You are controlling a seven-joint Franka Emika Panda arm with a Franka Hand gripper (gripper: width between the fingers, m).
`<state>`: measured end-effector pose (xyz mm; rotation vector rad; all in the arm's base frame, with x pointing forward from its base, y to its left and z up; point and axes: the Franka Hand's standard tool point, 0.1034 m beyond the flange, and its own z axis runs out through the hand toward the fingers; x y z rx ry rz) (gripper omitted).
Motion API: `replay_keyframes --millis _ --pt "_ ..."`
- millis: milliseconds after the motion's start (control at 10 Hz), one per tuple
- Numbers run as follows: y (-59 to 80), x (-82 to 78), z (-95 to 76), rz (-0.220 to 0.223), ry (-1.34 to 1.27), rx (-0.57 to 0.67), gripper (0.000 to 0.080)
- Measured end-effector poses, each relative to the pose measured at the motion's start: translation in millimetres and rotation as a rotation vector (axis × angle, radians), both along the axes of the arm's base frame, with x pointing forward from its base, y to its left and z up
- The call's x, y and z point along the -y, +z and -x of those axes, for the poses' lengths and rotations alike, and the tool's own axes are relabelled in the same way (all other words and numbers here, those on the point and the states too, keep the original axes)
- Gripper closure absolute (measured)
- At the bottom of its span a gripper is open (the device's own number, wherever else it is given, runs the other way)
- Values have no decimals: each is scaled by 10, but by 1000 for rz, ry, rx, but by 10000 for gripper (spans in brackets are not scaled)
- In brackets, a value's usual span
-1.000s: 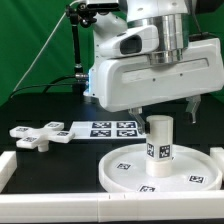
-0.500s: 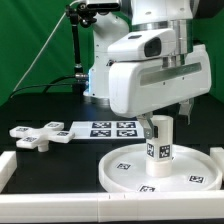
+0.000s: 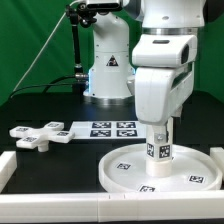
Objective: Assemble round table
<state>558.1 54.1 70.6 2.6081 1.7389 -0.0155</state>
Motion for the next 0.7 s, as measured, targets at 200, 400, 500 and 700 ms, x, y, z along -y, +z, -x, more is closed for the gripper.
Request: replay_keyframes --millis 200,400,500,700 --pt "5 39 -7 1 119 0 150" --pt "3 74 -8 1 187 -1 150" --pt "3 91 -9 2 243 -2 150" --pt "3 127 -12 4 340 -3 150"
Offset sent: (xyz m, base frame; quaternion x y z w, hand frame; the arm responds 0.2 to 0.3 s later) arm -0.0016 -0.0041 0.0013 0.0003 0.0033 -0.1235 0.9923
